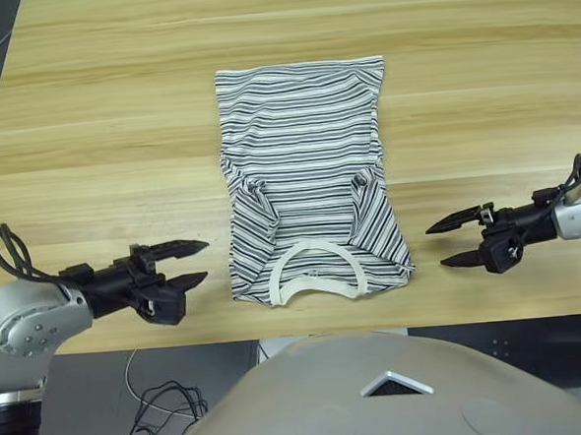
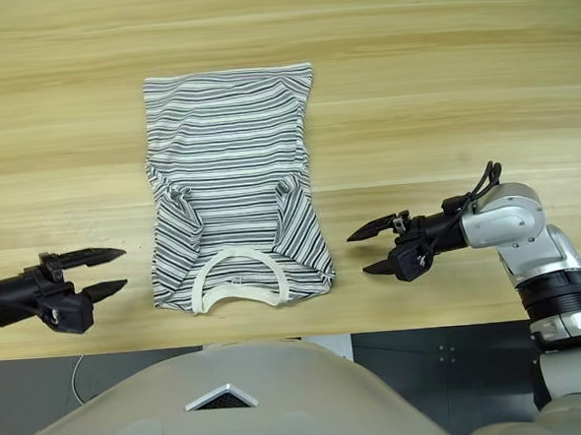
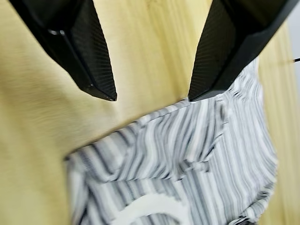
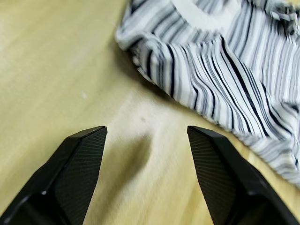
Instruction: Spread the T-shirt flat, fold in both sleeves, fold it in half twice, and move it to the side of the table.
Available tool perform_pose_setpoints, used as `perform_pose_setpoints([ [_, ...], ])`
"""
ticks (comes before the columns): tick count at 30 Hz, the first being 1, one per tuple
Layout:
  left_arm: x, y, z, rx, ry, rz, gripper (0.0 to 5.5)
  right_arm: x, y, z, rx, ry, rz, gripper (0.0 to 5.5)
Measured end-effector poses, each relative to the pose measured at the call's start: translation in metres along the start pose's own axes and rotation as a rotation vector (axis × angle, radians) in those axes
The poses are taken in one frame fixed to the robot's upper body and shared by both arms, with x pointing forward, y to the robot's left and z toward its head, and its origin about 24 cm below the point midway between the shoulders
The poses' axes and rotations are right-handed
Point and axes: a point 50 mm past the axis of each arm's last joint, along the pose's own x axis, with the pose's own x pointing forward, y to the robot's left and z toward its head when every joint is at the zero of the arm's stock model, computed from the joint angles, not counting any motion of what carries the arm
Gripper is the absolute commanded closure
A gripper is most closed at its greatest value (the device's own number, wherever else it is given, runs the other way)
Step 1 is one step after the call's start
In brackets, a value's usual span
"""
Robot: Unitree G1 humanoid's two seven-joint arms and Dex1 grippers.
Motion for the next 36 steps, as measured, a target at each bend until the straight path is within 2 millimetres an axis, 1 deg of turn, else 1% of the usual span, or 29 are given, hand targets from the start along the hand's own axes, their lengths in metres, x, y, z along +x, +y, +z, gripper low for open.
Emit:
perform_pose_setpoints([
  [4, 0.003, -0.009, -0.005, 0.062, 0.023, -0.018, 2.66, 0.008, -0.001, 0.008, -0.128, -0.048, -0.029, 2.34],
  [9, 0.015, -0.021, -0.007, 0.103, -0.009, -0.022, 2.66, 0.021, -0.002, 0.012, -0.217, -0.089, -0.083, 2.34],
  [11, 0.019, -0.023, -0.004, 0.12, -0.032, -0.006, 2.66, 0.026, -0.005, 0.012, -0.245, -0.099, -0.096, 2.34],
  [15, 0.027, -0.026, 0.003, 0.12, -0.084, 0.036, 2.66, 0.031, -0.003, 0.012, -0.268, -0.104, -0.107, 2.34],
  [18, 0.034, -0.026, 0.011, 0.133, -0.13, 0.047, 2.66, 0.033, -0.004, 0.012, -0.277, -0.11, -0.123, 2.34],
  [22, 0.039, -0.021, 0.017, 0.154, -0.159, 0.051, 2.66, 0.039, -0.004, 0.014, -0.282, -0.129, -0.128, 2.34],
  [26, 0.041, -0.015, 0.016, 0.171, -0.147, 0.048, 2.66, 0.042, -0.005, 0.016, -0.292, -0.143, -0.132, 2.34],
  [28, 0.042, -0.015, 0.016, 0.166, -0.146, 0.045, 2.66, 0.044, -0.005, 0.016, -0.302, -0.142, -0.132, 2.34],
  [30, 0.043, -0.014, 0.015, 0.164, -0.143, 0.047, 2.64, 0.045, -0.005, 0.016, -0.309, -0.146, -0.133, 2.68],
  [34, 0.045, -0.014, 0.015, 0.168, -0.14, 0.043, 3.29, 0.049, -0.003, 0.017, -0.314, -0.159, -0.113, 3.44],
  [36, 0.047, -0.015, 0.016, 0.175, -0.151, 0.03, 3.75, 0.05, -0.002, 0.017, -0.314, -0.159, -0.104, 3.97],
])
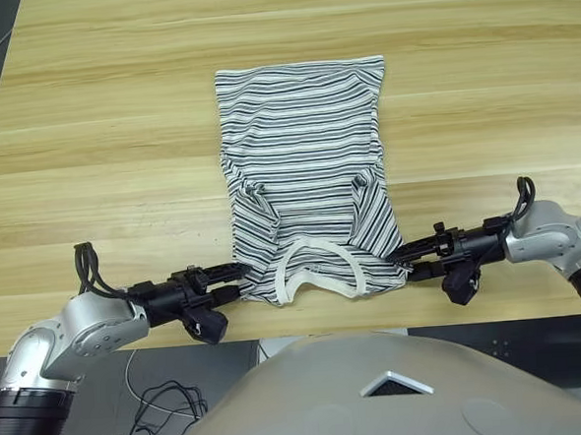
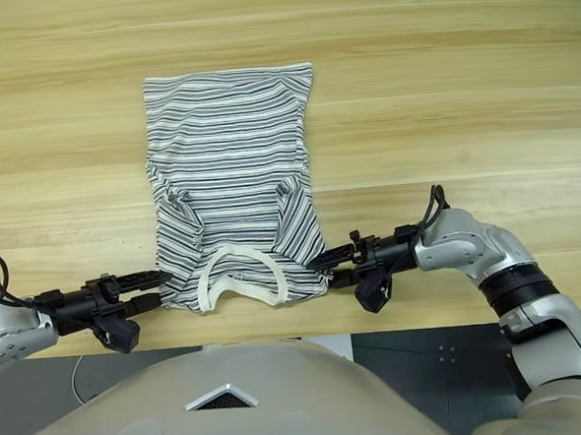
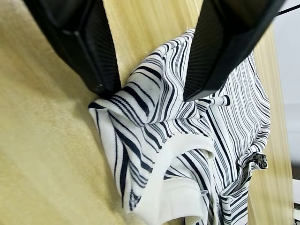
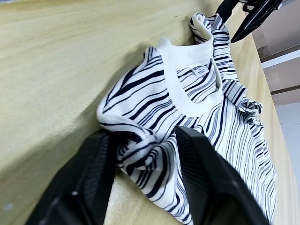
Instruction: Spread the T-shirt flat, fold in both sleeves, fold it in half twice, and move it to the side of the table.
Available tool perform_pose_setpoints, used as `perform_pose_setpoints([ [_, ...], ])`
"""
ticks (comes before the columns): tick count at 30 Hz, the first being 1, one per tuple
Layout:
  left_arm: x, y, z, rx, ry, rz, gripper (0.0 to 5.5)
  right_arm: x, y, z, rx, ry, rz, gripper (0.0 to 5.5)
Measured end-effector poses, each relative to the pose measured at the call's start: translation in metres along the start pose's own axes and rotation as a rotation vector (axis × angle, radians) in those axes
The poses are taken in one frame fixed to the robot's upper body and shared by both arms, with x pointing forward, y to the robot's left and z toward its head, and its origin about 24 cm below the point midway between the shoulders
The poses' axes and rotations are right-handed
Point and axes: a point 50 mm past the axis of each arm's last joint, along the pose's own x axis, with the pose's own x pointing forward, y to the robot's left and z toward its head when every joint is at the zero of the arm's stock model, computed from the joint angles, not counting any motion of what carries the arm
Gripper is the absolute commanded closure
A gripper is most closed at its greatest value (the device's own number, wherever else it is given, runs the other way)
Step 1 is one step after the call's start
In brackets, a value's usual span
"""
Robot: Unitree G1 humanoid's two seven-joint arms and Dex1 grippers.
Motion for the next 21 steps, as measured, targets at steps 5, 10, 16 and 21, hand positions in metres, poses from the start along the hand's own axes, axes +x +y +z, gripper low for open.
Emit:
perform_pose_setpoints([
  [5, 0.006, -0.001, 0.003, 0.004, -0.031, -0.015, 4.48, 0.0, 0.003, -0.001, 0.007, 0.005, 0.006, 4.85],
  [10, 0.008, -0.005, 0.002, 0.005, -0.049, -0.042, 5.39, 0.002, 0.004, -0.003, 0.01, 0.008, 0.017, 5.4],
  [16, 0.01, -0.003, 0.004, -0.068, -0.066, -0.054, 5.39, -0.001, -0.002, -0.003, 0.131, 0.015, 0.0, 5.4],
  [21, 0.001, 0.033, 0.012, -0.414, -0.128, -0.012, 5.39, -0.01, -0.035, 0.006, 0.45, -0.071, -0.022, 5.4],
])
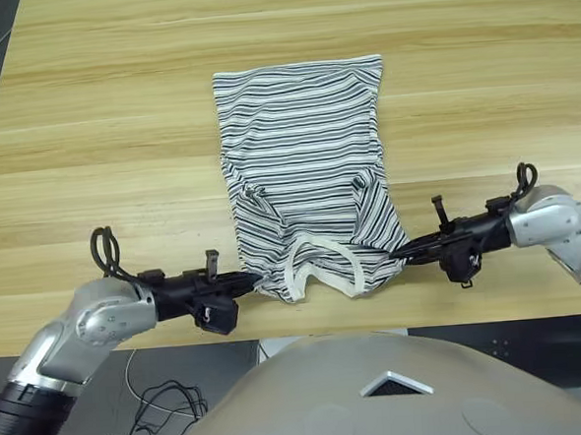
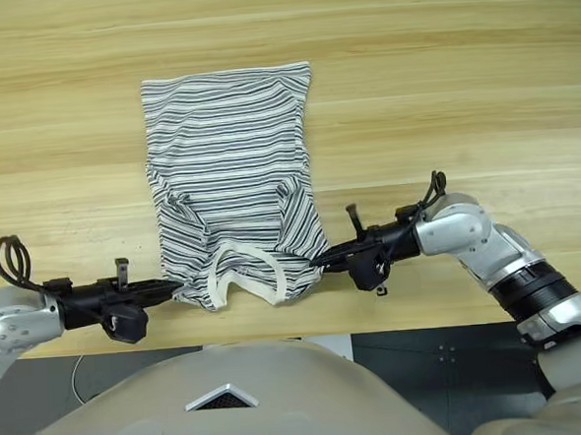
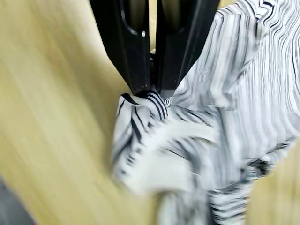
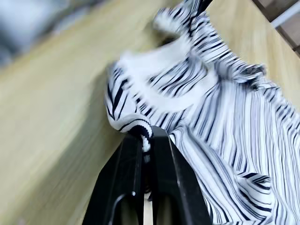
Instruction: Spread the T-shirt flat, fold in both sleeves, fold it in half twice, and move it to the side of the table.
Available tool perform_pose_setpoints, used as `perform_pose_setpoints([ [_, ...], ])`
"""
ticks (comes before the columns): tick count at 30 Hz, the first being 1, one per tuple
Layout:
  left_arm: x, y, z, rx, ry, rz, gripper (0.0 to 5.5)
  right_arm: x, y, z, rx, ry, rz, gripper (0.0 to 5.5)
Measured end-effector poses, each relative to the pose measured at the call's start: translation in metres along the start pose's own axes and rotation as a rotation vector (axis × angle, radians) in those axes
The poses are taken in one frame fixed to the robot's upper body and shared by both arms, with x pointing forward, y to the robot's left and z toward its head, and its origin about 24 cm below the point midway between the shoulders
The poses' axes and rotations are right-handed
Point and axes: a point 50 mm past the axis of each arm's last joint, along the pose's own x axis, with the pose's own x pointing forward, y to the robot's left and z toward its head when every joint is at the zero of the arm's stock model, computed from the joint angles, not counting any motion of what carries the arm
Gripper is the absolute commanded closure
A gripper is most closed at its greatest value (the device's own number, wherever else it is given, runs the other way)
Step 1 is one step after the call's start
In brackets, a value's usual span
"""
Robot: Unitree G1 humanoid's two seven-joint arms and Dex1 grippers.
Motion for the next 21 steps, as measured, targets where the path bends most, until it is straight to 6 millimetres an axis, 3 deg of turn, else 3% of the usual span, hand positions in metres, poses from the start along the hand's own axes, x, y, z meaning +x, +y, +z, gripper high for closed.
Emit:
perform_pose_setpoints([
  [4, -0.017, 0.025, 0.017, -0.274, -0.166, -0.115, 5.39, -0.007, -0.018, 0.016, 0.294, -0.16, 0.065, 5.4],
  [8, -0.037, 0.054, 0.026, -0.342, -0.292, -0.199, 5.39, -0.029, -0.048, 0.035, 0.442, -0.269, 0.119, 5.4],
  [17, -0.043, 0.049, 0.023, -0.37, -0.33, -0.254, 5.39, -0.038, -0.042, 0.037, 0.541, -0.284, 0.161, 5.4],
  [21, -0.046, 0.066, 0.015, -0.38, -0.328, -0.191, 5.39, -0.037, -0.056, 0.026, 0.559, -0.324, 0.037, 5.4],
])
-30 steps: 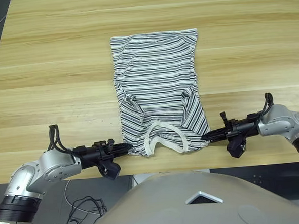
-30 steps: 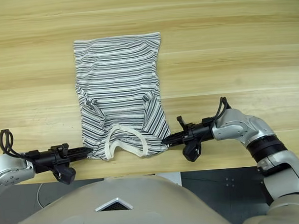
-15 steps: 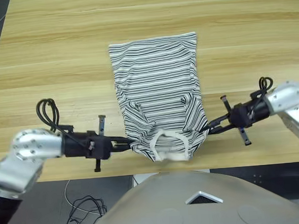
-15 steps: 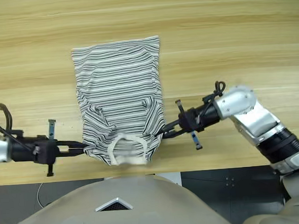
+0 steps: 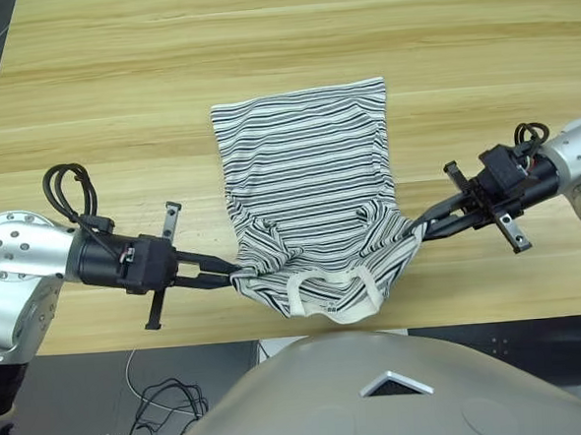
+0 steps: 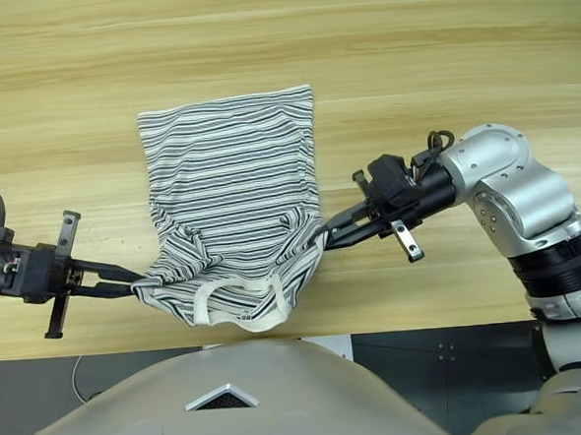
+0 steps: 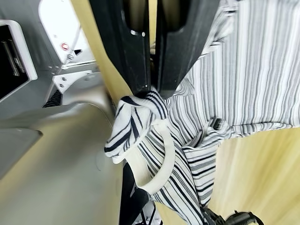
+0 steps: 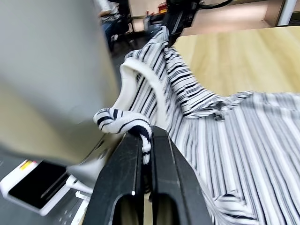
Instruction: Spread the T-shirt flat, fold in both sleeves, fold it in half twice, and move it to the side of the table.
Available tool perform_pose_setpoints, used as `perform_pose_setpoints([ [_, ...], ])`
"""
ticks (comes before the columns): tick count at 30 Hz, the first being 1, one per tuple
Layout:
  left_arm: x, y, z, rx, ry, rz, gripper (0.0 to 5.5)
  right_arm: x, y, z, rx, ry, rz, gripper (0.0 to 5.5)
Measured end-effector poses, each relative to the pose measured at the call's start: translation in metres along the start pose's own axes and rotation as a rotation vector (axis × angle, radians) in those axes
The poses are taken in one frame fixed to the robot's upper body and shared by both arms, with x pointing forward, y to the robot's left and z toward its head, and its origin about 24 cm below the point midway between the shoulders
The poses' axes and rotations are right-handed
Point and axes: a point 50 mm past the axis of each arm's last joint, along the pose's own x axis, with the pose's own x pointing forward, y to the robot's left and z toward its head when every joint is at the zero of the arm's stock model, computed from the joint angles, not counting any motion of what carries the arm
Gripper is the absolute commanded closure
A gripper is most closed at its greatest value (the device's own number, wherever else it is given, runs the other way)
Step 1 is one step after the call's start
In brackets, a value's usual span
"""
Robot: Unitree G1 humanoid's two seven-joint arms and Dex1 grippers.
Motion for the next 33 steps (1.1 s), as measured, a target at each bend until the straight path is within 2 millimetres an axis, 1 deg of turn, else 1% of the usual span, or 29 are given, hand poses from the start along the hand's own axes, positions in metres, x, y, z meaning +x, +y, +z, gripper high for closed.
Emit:
perform_pose_setpoints([
  [2, -0.006, 0.02, 0.004, 0.007, -0.016, 0.064, 5.39, -0.004, -0.015, 0.005, -0.019, -0.031, -0.074, 5.4],
  [3, -0.009, 0.032, 0.004, 0.001, -0.035, 0.104, 5.39, -0.006, -0.027, 0.009, -0.029, -0.053, -0.135, 5.4],
  [4, -0.011, 0.038, 0.004, -0.004, -0.045, 0.121, 5.39, -0.007, -0.032, 0.01, -0.029, -0.069, -0.163, 5.4],
  [7, -0.021, 0.061, -0.005, -0.048, -0.082, 0.215, 5.39, -0.012, -0.055, 0.012, -0.008, -0.12, -0.272, 5.4],
  [9, -0.028, 0.072, -0.009, -0.064, -0.095, 0.266, 5.39, -0.016, -0.068, 0.013, -0.002, -0.128, -0.335, 5.4],
  [11, -0.033, 0.085, -0.017, -0.103, -0.108, 0.328, 5.39, -0.02, -0.081, 0.012, -0.001, -0.129, -0.402, 5.4],
  [14, -0.031, 0.101, -0.03, -0.146, -0.087, 0.394, 5.39, -0.023, -0.094, 0.003, 0.01, -0.111, -0.474, 5.4],
  [16, -0.028, 0.114, -0.043, -0.189, -0.045, 0.461, 5.39, -0.024, -0.104, -0.007, 0.024, -0.085, -0.539, 5.4],
  [19, -0.023, 0.128, -0.057, -0.246, -0.003, 0.524, 5.39, -0.024, -0.114, -0.023, 0.038, -0.034, -0.609, 5.4],
  [23, -0.016, 0.145, -0.072, -0.282, 0.019, 0.602, 5.39, -0.027, -0.12, -0.038, 0.056, 0.003, -0.695, 5.4],
  [26, -0.011, 0.156, -0.08, -0.324, 0.021, 0.653, 5.39, -0.028, -0.125, -0.043, 0.072, 0.011, -0.768, 5.4],
  [28, -0.012, 0.156, -0.087, -0.348, 0.037, 0.689, 5.39, -0.025, -0.128, -0.046, 0.079, 0.015, -0.798, 5.4],
  [31, -0.014, 0.151, -0.101, -0.407, 0.066, 0.726, 5.39, -0.02, -0.132, -0.049, 0.091, 0.012, -0.831, 5.4],
  [32, -0.014, 0.15, -0.103, -0.42, 0.069, 0.728, 5.15, -0.018, -0.134, -0.049, 0.086, 0.016, -0.84, 5.13],
  [33, -0.012, 0.149, -0.107, -0.437, 0.074, 0.726, 5.06, -0.016, -0.135, -0.05, 0.086, 0.025, -0.857, 5.04],
])
